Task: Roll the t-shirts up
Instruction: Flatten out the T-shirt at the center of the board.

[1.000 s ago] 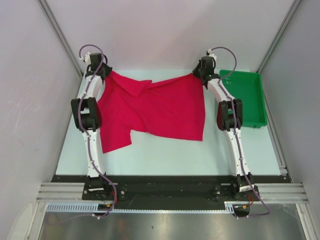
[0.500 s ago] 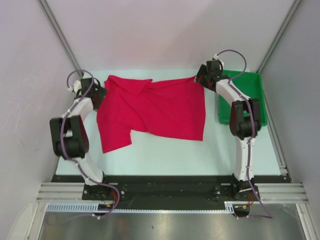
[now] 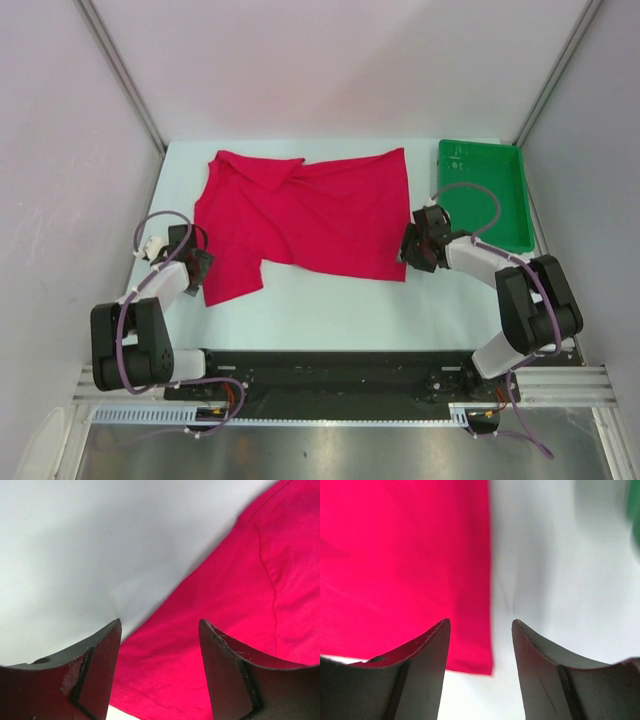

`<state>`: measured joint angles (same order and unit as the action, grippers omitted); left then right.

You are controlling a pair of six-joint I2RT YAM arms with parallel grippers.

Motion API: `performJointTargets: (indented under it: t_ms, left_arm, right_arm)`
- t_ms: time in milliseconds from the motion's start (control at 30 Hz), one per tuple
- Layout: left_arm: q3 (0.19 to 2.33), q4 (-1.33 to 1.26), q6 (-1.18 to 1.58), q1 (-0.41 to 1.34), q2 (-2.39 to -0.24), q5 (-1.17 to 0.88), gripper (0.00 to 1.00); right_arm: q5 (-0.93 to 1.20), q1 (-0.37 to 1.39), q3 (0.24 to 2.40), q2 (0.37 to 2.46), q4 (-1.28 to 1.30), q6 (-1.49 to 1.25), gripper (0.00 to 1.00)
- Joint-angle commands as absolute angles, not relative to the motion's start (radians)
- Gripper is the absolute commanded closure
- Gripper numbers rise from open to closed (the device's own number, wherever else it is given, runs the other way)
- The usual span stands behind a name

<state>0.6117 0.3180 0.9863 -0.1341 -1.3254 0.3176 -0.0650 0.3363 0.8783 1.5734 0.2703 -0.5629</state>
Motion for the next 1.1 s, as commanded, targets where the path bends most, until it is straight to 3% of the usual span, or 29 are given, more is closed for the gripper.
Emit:
performJointTargets:
  t_ms: [0, 467, 667, 933, 1033, 1067]
  left_arm:
    - [0.617, 0.31, 0.998, -0.135, -1.331, 0.348, 0.31]
    - [0.575, 0.316, 1.012, -0.133, -1.347, 0.373, 0.47]
    - [0.569, 0.313, 1.011, -0.132, -1.35, 0.371, 0.62]
    - [0.56, 0.334, 1.006, -0.133, -1.309, 0.393, 0.92]
    - [0.546, 0.316, 0.993, -0.133, -1.276, 0.38, 0.95]
    - [0.539, 0.304, 0.982, -0.133, -1.266, 0.377, 0.92]
  right_arm:
    - [-0.011, 0.344, 0.805, 1.508, 0.16, -0.594, 0.43]
    - [-0.046, 0.399, 0.675, 1.364, 0.207, -0.66, 0.38]
    - [-0.09, 0.472, 0.634, 1.359, 0.196, -0.702, 0.41]
    - [-0.098, 0.442, 0.629, 1.382, 0.16, -0.689, 0.7]
    - [-0.094, 0.433, 0.629, 1.374, 0.149, -0.681, 0.86]
    - [-0.092, 0.433, 0.629, 1.371, 0.146, -0.68, 0.9]
